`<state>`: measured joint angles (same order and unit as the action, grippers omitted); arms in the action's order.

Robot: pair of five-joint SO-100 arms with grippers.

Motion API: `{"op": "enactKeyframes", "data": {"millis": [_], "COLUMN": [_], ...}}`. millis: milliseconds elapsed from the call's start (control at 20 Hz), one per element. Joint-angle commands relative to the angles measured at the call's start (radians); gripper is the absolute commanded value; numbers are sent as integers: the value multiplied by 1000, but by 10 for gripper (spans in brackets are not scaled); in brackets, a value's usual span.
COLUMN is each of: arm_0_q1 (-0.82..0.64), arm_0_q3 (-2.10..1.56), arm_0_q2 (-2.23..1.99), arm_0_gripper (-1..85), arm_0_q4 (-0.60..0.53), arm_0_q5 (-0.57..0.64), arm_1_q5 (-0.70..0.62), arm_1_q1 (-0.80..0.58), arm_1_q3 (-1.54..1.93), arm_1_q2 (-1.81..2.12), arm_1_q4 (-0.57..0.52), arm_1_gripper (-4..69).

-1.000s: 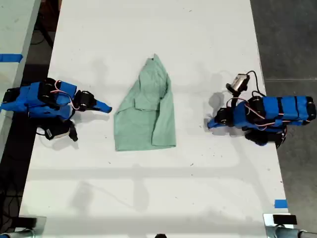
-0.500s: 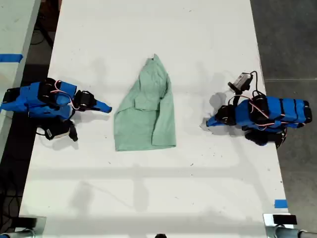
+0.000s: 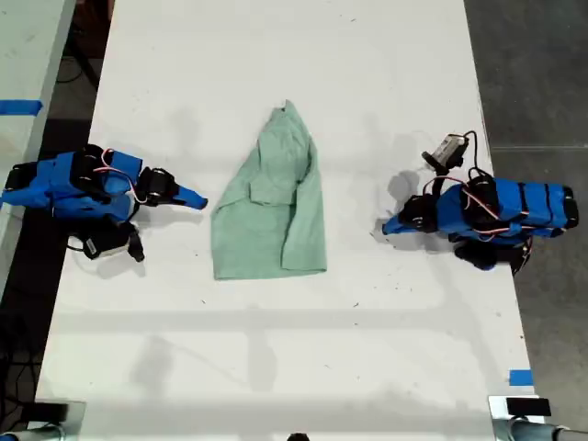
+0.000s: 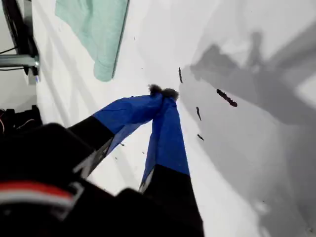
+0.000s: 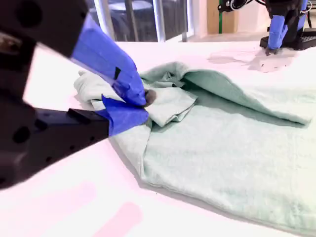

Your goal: Fold t shirt

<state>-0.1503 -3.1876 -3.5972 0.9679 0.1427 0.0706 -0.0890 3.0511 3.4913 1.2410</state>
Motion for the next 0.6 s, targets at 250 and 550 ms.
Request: {"op": "enactKeyframes", "data": {"millis": [250,550], "arm_0_q1": [3,0], "arm_0_q3": [0,0], "arm_0_q2": [-6,-6], "arm_0_gripper": [-1,-1], "arm_0_q4": [-2,-2], "arm_0_q5": [-21,-23], "arm_1_q5": [-20,-57], "arm_1_q1": [11,12], "arm_1_q3": [44,43], "arm_1_q2": [14,14], "arm_1_q4": [0,-12], "arm_1_gripper": [-25,-28]}}
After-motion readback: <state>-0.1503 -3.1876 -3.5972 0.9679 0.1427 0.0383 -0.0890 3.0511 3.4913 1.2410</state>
